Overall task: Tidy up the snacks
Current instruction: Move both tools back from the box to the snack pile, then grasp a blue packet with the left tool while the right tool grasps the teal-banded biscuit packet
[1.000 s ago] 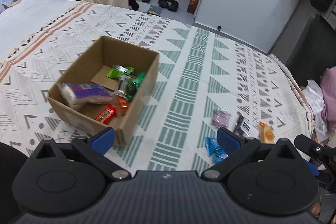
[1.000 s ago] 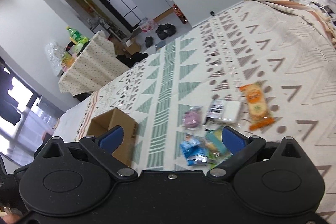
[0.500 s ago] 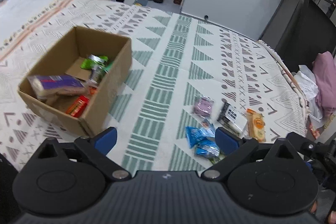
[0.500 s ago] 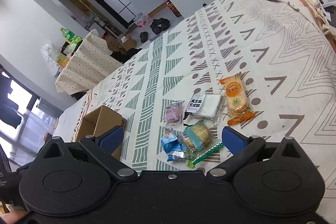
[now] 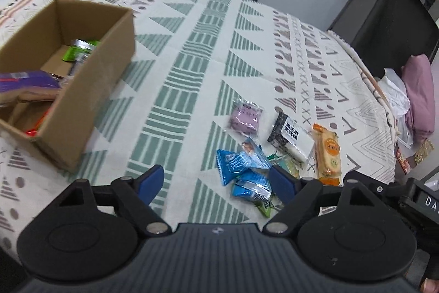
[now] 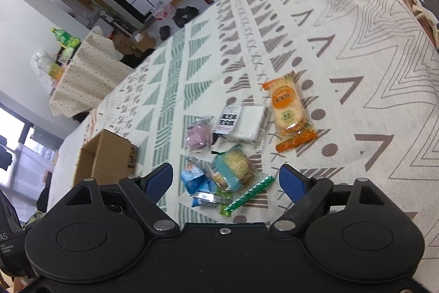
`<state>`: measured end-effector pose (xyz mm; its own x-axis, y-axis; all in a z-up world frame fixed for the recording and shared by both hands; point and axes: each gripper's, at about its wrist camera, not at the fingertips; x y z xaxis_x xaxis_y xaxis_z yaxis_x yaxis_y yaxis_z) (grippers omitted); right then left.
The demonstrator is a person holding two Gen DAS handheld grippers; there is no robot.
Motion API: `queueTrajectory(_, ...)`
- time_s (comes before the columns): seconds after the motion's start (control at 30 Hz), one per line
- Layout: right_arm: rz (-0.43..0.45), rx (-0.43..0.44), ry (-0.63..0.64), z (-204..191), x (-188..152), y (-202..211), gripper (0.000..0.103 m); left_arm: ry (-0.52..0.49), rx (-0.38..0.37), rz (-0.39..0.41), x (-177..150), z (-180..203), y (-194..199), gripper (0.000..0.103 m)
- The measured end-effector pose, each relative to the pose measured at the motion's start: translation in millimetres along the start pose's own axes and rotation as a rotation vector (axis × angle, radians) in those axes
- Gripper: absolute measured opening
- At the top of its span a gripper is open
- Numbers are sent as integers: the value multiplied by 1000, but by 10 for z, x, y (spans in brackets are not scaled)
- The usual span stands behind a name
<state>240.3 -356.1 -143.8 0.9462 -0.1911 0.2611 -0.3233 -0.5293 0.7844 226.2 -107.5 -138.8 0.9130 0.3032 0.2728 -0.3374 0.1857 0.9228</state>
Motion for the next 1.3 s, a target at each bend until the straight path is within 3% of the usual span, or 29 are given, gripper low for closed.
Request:
queueTrajectory(0.17, -18, -33, -6, -9, 33, -84, 83, 14, -26, -37, 89, 9, -240, 83)
queueTrajectory(0.6, -83, -109, 17, -74, 150, -394, 82, 141, -92, -144, 293, 14, -828, 64)
queueTrajectory(0.73, -109, -135, 38, -96, 165, -503, 82, 150, -91, -129, 340, 6, -861, 56)
queueTrajectory(0.83, -122, -142, 57, -130, 168, -561, 82, 149, -80, -138, 390, -15, -885, 38)
queueTrajectory(1.07, -144, -202, 128, -256, 153, -700, 82, 160, -105, -150, 433, -128, -849, 33)
queueTrajectory(1.3, -155, -300, 200, -379, 139, -898, 81, 175, -81, -127, 452, -303, -722, 33)
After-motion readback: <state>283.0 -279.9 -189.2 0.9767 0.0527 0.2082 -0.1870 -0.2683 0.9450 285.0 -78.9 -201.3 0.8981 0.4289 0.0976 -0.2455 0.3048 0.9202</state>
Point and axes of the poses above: each gripper's, at about its wrist camera, not at the fingertips, and y roughly against the way its jaws point, z to its right, x to its top, and after that the axes turned 13 degrees about -z, right-handed
